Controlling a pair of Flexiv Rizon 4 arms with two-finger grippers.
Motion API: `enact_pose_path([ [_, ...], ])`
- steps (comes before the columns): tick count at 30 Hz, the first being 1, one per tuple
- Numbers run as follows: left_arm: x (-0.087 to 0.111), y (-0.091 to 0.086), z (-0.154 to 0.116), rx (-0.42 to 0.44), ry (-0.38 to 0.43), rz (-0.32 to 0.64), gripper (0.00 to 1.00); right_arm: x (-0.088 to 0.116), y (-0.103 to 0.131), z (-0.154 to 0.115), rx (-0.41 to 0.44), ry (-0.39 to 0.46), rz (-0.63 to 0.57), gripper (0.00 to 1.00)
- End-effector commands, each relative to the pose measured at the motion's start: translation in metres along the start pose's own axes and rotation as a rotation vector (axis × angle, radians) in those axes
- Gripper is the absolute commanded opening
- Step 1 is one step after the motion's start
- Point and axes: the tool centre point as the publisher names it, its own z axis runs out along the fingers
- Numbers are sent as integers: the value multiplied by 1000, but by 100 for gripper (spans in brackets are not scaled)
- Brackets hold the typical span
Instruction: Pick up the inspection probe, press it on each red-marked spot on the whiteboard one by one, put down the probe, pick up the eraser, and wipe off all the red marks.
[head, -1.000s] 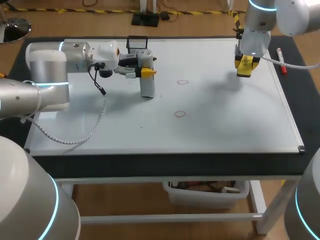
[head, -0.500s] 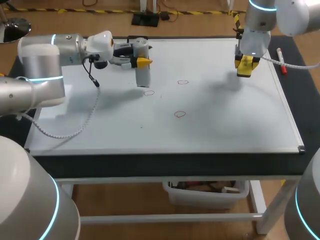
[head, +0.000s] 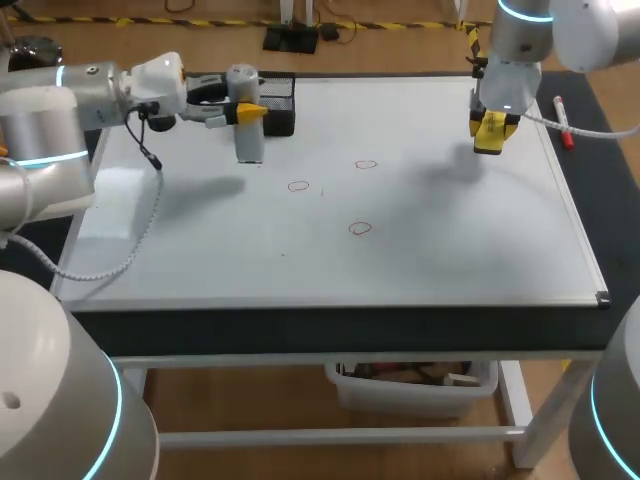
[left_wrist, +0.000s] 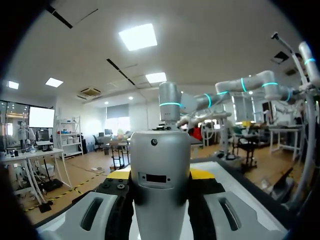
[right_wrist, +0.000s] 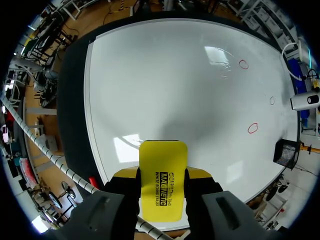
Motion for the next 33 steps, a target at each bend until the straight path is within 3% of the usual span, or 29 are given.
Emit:
enact_pose_path([
  [1,7,-4,-24,-7,-45,1,0,1,0,-1,1,3,-2,0],
  [12,4,-8,-67,-2,-129,2,0,1,0,-1,1,3,-2,0],
  [25,4,-6,-92,26,-214,-41,0,2,-2,-5,10,27,-19,0],
  [28,4,-6,-92,26,-214,-41,0,-9,1,-11,26,74,-55,0],
  [33,4,-6,-92,26,-214,-41,0,-43,17,-14,29,76,-123,0],
])
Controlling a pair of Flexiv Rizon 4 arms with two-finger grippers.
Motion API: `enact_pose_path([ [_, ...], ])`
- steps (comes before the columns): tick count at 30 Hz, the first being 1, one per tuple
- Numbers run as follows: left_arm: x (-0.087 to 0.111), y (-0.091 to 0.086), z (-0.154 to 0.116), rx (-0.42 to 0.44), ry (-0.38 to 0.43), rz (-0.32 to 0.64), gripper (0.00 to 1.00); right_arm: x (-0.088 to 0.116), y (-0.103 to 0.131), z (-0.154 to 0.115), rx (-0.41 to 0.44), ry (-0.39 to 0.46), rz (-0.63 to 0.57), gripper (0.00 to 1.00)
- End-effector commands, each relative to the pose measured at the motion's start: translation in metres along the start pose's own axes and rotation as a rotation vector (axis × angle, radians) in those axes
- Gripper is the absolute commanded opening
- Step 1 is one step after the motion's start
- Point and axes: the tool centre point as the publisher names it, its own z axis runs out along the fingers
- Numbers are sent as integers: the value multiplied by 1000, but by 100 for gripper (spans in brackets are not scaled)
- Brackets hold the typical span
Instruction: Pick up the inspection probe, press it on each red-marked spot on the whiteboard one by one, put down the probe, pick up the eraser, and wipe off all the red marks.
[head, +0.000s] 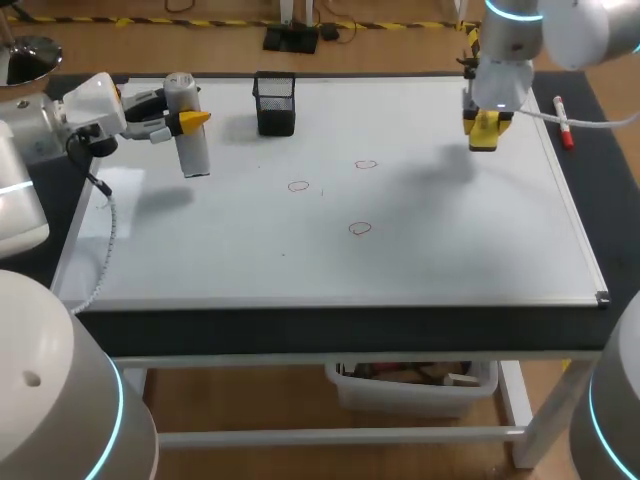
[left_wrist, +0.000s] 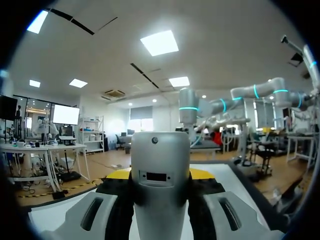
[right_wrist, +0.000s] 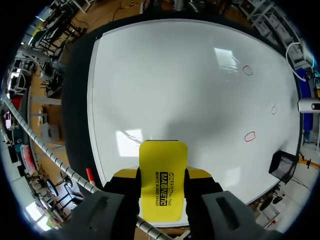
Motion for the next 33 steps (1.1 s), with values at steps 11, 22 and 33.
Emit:
enact_pose_path([
  [11,1,-2,0,0,-3,2,0,-127,45,-12,-5,-10,-254,0],
  [22,1,-2,0,0,-3,2,0,-224,73,-9,-25,-19,-417,0],
  [33,1,-2,0,0,-3,2,0,-286,95,13,-109,30,-444,0],
])
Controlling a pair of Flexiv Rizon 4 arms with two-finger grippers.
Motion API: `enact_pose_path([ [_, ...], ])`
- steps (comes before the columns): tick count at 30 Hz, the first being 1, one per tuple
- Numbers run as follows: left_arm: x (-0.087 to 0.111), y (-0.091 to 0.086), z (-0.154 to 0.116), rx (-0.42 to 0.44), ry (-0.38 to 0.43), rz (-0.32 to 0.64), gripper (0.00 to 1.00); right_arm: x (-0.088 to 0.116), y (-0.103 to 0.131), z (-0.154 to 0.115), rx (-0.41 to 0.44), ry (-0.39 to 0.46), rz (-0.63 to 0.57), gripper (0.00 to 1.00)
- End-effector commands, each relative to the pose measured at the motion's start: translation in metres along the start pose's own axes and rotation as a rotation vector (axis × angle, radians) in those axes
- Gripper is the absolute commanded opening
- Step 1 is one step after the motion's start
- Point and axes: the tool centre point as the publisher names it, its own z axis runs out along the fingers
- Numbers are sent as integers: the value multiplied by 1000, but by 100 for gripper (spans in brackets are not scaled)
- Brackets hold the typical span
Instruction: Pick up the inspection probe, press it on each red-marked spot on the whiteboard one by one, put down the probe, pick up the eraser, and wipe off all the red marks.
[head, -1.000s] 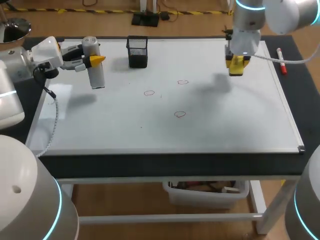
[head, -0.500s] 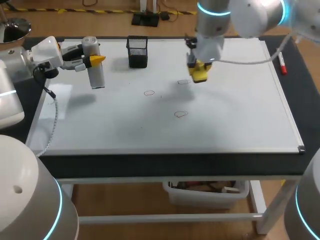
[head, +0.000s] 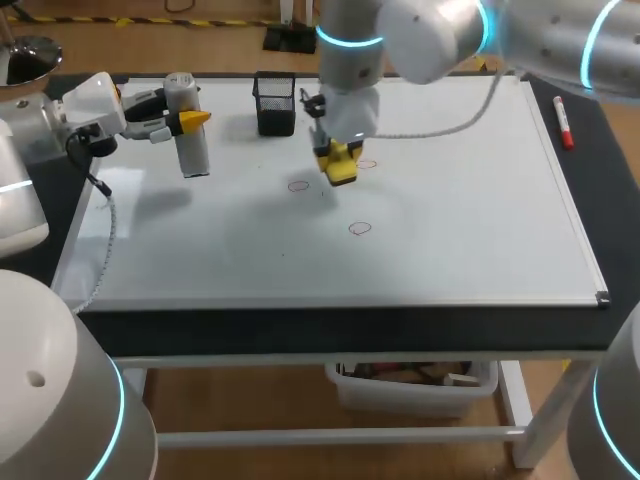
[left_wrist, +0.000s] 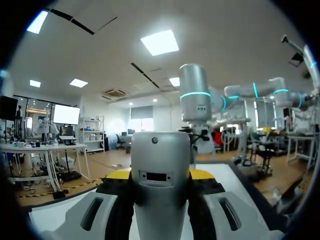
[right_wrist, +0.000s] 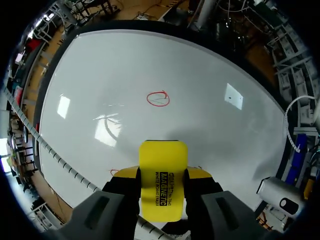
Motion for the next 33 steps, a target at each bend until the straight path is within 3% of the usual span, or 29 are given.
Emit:
enact_pose_path([
  [1,0,0,0,4,0,2,0,-26,-16,13,-58,68,-6,0],
  [14,0,0,0,4,0,2,0,-54,-30,25,-108,25,24,0],
  [21,0,0,0,4,0,2,0,-67,-31,34,-86,25,6,0],
  [33,0,0,0,4,0,2,0,-67,-28,48,-78,45,-21,0],
])
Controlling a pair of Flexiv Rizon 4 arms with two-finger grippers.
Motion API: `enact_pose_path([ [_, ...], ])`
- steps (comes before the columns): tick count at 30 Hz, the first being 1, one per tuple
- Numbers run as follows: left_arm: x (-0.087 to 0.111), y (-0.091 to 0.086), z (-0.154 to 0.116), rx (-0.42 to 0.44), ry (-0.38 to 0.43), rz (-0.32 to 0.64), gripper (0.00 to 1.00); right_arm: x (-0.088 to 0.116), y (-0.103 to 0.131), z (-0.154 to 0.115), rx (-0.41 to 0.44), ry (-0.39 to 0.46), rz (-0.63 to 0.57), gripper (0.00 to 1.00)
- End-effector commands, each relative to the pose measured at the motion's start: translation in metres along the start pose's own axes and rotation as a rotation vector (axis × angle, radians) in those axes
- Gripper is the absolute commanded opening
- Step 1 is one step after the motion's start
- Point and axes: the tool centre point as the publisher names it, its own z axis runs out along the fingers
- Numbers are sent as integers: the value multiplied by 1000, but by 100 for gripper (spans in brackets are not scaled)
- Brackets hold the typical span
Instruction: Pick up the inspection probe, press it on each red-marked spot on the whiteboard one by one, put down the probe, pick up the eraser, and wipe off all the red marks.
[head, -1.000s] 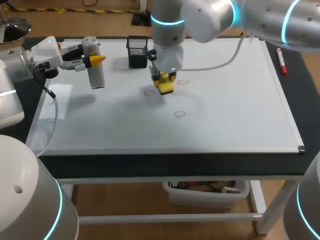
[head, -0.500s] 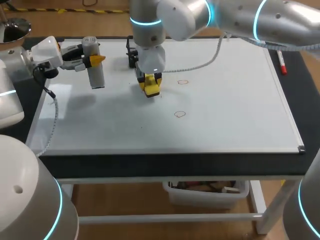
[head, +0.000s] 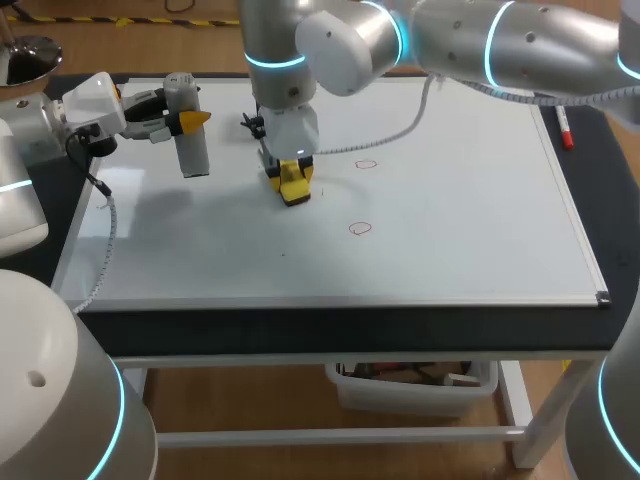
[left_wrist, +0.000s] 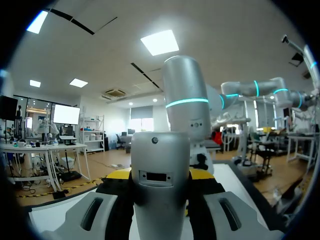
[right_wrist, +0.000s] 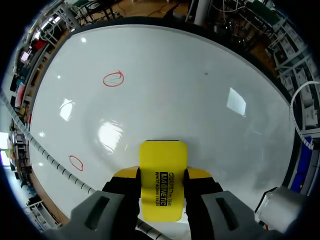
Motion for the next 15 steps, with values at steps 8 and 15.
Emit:
enact_pose_path([
  [8,0,0,0,4,0,2,0,8,-1,3,-5,0,16,0],
  [15,0,0,0,4,0,2,0,27,2,5,-4,7,52,0],
])
